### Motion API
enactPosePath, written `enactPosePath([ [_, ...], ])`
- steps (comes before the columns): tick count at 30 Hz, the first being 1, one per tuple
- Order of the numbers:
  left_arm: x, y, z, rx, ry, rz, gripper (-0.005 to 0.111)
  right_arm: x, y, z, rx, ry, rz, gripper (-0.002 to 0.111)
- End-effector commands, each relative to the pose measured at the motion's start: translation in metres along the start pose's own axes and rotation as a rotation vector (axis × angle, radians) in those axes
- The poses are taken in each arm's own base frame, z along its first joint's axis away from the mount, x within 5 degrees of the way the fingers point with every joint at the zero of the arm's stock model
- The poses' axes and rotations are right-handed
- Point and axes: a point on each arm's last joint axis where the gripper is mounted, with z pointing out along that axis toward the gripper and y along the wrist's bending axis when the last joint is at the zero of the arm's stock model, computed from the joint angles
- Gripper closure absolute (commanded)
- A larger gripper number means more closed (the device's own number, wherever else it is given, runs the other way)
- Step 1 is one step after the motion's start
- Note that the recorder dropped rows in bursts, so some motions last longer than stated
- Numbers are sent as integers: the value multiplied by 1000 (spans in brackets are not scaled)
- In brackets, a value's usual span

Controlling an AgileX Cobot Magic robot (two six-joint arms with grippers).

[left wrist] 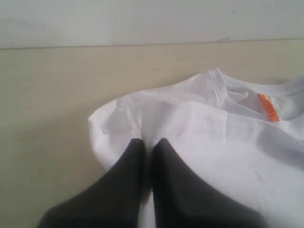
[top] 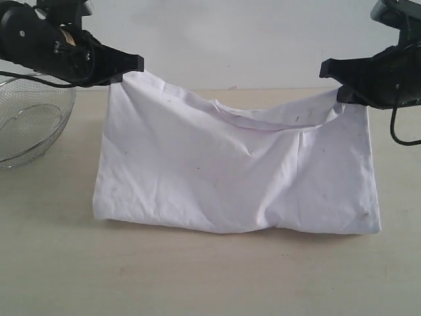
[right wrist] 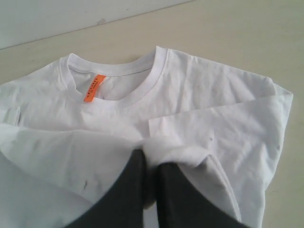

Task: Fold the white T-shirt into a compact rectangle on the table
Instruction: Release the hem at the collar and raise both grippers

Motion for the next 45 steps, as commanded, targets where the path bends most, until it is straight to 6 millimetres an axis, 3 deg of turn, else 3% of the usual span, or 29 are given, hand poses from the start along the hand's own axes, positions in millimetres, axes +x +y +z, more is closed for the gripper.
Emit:
enactPosePath([
  [1, -4, 2, 15, -4, -13, 14, 102, -5, -12, 10, 51, -45, -13, 109],
  [11, 1, 12, 40, -20, -3, 8, 102, -5, -20, 37, 91, -55, -29, 109],
  [21, 6, 21, 51, -28, -17, 0, 102, -23, -18, 53, 88, -92, -36, 108],
  [24, 6, 26, 52, -38, -14, -7, 101, -21, -19, 59, 87, -72, -48, 101],
  [27, 6, 27, 52, -39, -17, -8, 89, -15, -22, 67, 93, -43, -59, 81],
  [31, 6, 27, 52, -40, -16, 5, 62, -9, -26, 76, 103, -25, -56, 40],
  [33, 6, 27, 52, -41, -9, 5, 45, -9, -26, 76, 104, -24, -56, 36],
  [35, 7, 27, 52, -43, 2, 4, 39, -9, -26, 76, 102, -23, -51, 42],
  [38, 9, 28, 49, -49, 41, 4, 48, -9, -24, 74, 92, -10, -46, 53],
  [45, 0, 25, 26, -53, 84, 75, 102, -14, -16, 58, 54, 7, -58, 73],
])
